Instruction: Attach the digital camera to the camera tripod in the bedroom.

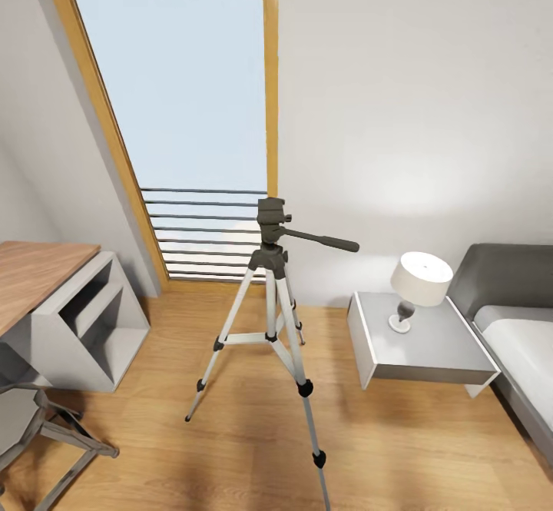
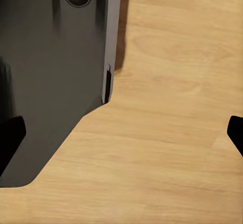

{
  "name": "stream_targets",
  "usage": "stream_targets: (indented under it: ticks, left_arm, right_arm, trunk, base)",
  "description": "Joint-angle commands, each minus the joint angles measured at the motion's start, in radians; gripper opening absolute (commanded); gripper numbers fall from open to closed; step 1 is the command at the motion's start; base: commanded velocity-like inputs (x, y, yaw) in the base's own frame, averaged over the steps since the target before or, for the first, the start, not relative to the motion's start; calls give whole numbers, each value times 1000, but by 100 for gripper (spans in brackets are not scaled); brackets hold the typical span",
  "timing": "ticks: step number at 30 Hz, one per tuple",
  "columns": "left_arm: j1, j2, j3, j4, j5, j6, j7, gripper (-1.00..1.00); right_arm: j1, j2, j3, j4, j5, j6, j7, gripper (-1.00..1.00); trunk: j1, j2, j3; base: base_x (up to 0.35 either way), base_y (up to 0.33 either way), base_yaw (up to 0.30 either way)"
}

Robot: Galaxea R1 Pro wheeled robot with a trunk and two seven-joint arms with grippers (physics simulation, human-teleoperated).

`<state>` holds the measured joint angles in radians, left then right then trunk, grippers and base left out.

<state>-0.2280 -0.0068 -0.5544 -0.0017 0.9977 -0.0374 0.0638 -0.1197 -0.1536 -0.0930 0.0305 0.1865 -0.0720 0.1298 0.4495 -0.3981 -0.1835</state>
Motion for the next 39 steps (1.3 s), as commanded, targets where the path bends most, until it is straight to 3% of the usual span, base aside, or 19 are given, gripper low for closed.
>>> stream_targets:
  ticks: [1,14,18,19,21,22,24,25,27,30,32,33,37,39]
  left_arm:
    - [-1,0,-8,0,7,-3,0,-100]
    - [-1,1,-8,0,8,-3,1,-100]
    - [-1,10,-6,2,18,-2,6,-100]
    - [-1,10,-6,2,18,-2,7,-100]
    - [-1,10,-6,2,18,-2,6,-100]
    - [-1,10,-6,2,18,-2,6,-100]
    - [-1,10,-6,1,18,-2,6,-100]
    - [-1,10,-6,1,18,-3,6,-100]
    - [-1,10,-6,1,18,-3,5,-100]
    - [-1,10,-7,0,18,-3,5,-100]
    - [-1,9,-7,0,18,-3,5,-100]
    - [-1,9,-7,0,17,-2,5,-100]
    - [-1,9,-7,0,17,-2,5,-100]
    - [-1,8,-7,0,16,-2,4,-100]
  right_arm:
    - [-1,0,-9,3,9,-5,2,100]
    - [-1,0,-8,3,8,-1,2,100]
    - [-1,-11,-1,-23,20,2,13,100]
    - [8,-13,-1,-213,24,89,34,100]
    - [9,-13,-1,-300,23,151,43,100]
    - [10,-13,-3,-400,19,225,55,100]
    - [10,-13,-5,-509,15,306,69,100]
    - [10,-12,-7,-622,12,389,85,100]
    - [11,-12,-9,-734,10,468,105,100]
    - [11,-7,-12,-1049,7,657,178,100]
    - [7,-5,-12,-1143,6,710,203,100]
    - [-8,-3,-13,-1288,5,815,245,100]
    - [-74,-1,-11,-1363,4,919,281,100]
    - [-148,1,-10,-1387,2,988,311,100]
  trunk:
    - [1,-2,-2]
    - [1,-2,-2]
    - [1,-2,-2]
    - [1,-2,-2]
    - [1,-2,-2]
    - [1,-2,-2]
    - [1,-2,-2]
    - [1,-2,-2]
    - [1,-2,-2]
    - [1,-2,-2]
    - [1,-2,-2]
    - [1,-2,-2]
    - [1,-2,-2]
    - [1,-2,-2]
  base:
    - [0,0,0]
    - [0,0,0]
    - [0,0,0]
    - [0,0,0]
    - [0,0,0]
    - [0,0,0]
    - [0,0,0]
    - [0,0,0]
    - [0,0,0]
    - [0,0,0]
    - [0,0,0]
    - [0,0,0]
    - [0,0,0]
    - [0,0,0]
